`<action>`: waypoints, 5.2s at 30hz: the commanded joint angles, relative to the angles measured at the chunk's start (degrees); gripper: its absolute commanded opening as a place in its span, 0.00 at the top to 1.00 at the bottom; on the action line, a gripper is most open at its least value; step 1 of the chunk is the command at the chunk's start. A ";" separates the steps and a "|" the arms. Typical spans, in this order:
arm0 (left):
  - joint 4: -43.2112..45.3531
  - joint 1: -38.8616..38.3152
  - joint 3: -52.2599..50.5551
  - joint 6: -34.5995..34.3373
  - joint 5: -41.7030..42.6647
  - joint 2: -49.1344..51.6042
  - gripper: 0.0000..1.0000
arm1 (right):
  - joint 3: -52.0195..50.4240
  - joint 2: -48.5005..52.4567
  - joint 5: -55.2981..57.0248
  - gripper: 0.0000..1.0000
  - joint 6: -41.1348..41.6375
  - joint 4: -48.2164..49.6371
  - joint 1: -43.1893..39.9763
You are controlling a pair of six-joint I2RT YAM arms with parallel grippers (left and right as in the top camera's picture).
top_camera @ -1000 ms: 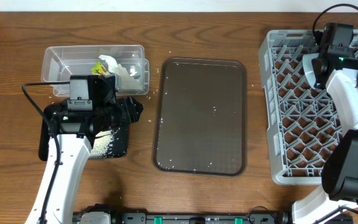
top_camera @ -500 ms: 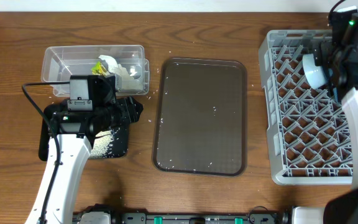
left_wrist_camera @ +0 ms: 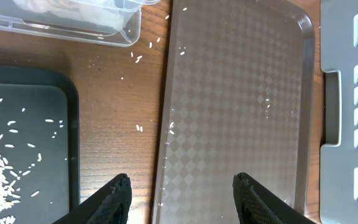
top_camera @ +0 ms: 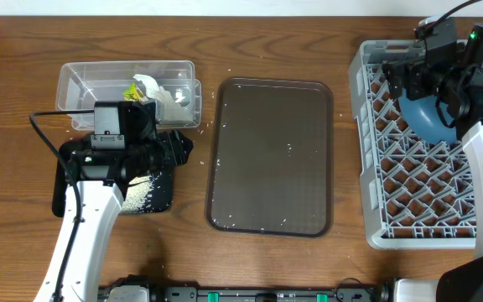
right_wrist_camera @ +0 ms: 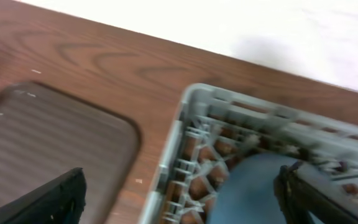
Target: Sort waste into correct bins and load items into the dishwasher rack
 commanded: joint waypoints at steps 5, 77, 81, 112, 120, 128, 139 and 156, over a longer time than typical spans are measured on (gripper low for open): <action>3.45 0.31 0.42 0.81 -0.55 -0.22 0.44 | 0.02 0.81 -2.97 0.10 3.58 -0.50 3.13; -0.42 -3.52 -13.53 8.59 -21.73 -34.97 0.09 | -42.95 -44.61 10.73 0.01 20.24 -12.31 -3.23; -0.42 -3.52 -13.53 8.59 -21.73 -34.97 0.09 | -42.95 -44.63 10.73 0.01 20.24 -12.55 -3.23; -0.42 -3.52 -13.53 8.59 -21.73 -34.97 0.08 | -43.17 -71.45 10.71 0.01 20.24 -19.43 -3.02; -0.42 -3.52 -13.53 8.59 -21.73 -34.97 0.08 | -43.17 -73.83 10.73 0.01 20.24 -20.74 -3.04; -0.42 -3.52 -13.53 8.59 -21.73 -34.97 0.08 | -43.17 -73.83 13.64 0.01 18.99 -26.86 -3.04; -0.42 -3.52 -13.53 8.59 -21.73 -34.97 0.08 | -47.34 -76.32 13.07 0.01 19.19 -28.22 -3.04; -0.42 -3.52 -13.53 8.59 -21.73 -34.97 0.08 | -64.89 -85.40 -2.43 0.01 7.80 8.85 -3.04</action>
